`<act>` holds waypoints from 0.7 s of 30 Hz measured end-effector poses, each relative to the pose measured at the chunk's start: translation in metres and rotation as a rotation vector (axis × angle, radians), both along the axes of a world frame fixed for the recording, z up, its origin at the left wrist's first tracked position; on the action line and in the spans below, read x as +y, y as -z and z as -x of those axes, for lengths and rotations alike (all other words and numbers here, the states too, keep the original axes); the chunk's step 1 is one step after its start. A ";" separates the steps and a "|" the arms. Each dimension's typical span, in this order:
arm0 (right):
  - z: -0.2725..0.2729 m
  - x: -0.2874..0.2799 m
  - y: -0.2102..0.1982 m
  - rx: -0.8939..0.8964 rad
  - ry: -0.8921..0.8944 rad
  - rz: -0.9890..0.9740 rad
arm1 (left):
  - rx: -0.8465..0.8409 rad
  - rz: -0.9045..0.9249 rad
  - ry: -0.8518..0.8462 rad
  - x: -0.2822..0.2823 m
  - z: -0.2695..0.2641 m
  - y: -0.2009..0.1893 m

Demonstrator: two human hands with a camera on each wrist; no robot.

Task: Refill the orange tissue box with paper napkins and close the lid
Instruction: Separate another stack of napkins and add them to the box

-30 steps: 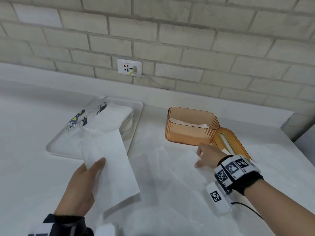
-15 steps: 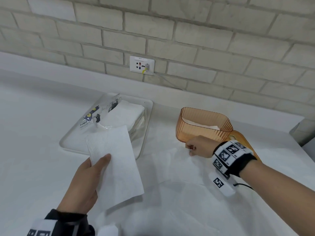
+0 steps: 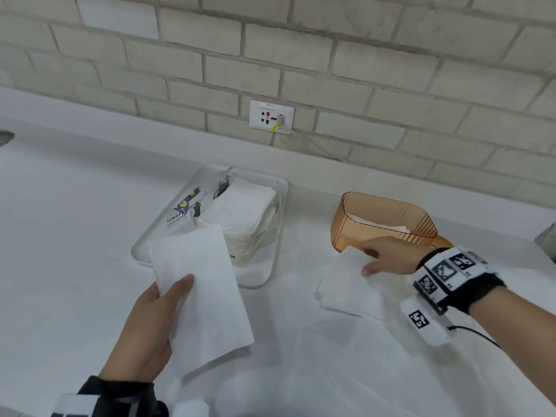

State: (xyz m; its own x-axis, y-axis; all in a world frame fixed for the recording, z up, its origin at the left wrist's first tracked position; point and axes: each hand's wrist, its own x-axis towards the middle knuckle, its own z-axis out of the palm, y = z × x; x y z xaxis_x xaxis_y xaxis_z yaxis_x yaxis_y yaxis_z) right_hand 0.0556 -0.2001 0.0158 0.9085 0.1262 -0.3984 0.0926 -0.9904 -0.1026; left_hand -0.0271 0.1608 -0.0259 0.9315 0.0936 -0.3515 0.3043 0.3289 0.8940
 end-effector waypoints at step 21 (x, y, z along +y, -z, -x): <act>-0.023 0.091 0.042 0.137 -0.165 0.019 | -0.004 0.035 -0.015 0.004 -0.028 0.014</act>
